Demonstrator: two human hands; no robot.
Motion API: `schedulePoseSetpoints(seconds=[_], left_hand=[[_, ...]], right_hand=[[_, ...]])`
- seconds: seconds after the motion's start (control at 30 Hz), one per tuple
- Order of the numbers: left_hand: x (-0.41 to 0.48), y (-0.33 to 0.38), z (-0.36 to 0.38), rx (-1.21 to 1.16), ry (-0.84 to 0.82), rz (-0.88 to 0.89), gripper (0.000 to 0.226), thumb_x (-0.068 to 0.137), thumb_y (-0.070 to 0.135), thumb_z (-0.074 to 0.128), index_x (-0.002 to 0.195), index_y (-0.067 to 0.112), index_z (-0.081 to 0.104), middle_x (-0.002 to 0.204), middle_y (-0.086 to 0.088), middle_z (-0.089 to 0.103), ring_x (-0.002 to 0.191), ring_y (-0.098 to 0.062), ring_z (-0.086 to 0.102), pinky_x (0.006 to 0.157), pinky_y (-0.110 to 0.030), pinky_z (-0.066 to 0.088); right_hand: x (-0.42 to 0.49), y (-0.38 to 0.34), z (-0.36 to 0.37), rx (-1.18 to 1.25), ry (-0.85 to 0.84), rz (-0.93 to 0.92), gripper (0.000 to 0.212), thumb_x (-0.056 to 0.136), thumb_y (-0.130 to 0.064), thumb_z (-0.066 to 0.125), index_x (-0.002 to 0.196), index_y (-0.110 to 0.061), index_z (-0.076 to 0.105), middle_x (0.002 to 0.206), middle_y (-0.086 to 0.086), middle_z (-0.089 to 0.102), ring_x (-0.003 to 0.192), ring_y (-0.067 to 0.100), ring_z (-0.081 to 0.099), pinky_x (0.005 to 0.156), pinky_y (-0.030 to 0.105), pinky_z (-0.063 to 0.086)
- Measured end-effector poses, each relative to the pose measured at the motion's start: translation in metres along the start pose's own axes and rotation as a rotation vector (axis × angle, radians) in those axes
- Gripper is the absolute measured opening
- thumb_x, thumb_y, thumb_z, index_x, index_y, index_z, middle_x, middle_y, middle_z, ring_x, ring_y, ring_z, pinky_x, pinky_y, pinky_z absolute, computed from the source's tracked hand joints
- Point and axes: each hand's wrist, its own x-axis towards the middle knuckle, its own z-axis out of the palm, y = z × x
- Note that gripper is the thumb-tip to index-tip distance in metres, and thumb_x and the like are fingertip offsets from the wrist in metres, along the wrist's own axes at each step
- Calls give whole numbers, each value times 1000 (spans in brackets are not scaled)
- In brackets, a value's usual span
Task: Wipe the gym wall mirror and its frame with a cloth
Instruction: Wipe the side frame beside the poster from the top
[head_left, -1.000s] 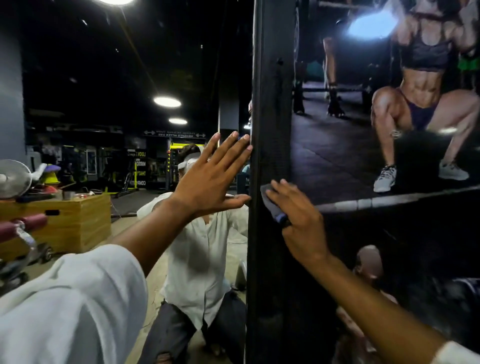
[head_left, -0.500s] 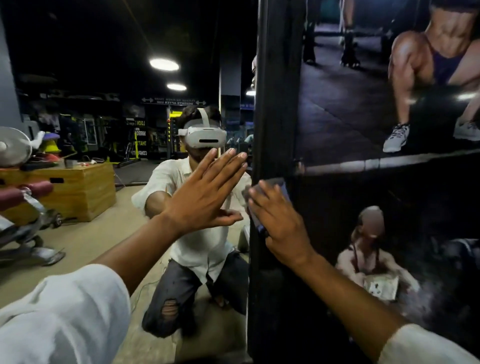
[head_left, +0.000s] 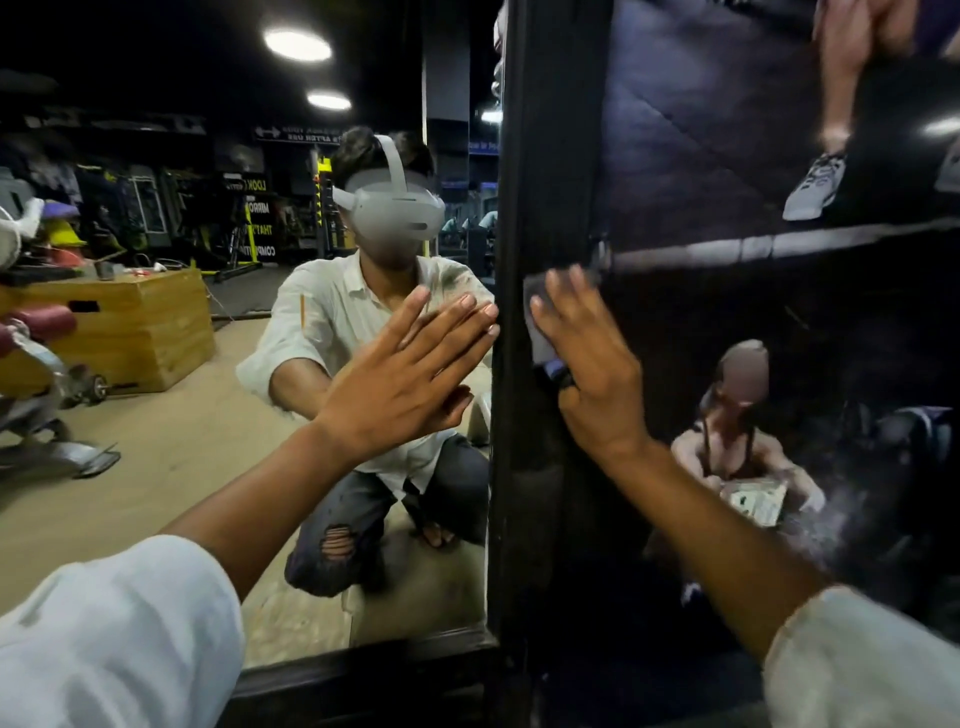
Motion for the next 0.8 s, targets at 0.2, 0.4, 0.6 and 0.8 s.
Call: schedulePoseSetpoints(seconds=[0.2,0.4,0.6,0.8], left_hand=[[0,4,-6,8,-45,-11,70,106,31,29,169,5,14,178,-14,14,164,-32,12,129,-62,21],[-3,47,-10,-168,-61,-243,79,103,34,44,169,4,15,178,-15,11,165,-34,10,131,-62,12],[-13,66,-7,-270,-49,-321,74,103,31,36,168,1,16,177,-18,12,164,-37,10,132,-61,10],[-63,103,2,-220,-141,-50,74,107,35,34,167,-2,13,177,-21,9,164,-38,8,133,-57,13]], right_hand=[[-173,-32,-2,90,-386,92,64,82,14,56,143,-5,62,160,8,48,156,23,35,126,39,32],[-43,-35,-28,-8,-78,7,49,87,5,66,136,-2,68,151,20,55,145,33,47,120,37,40],[-51,-19,15,-208,-106,-180,46,80,4,68,126,1,72,126,22,70,121,35,53,95,50,48],[-195,-34,36,-169,-526,-366,44,90,-10,49,125,-2,74,126,12,73,118,32,54,96,43,45]])
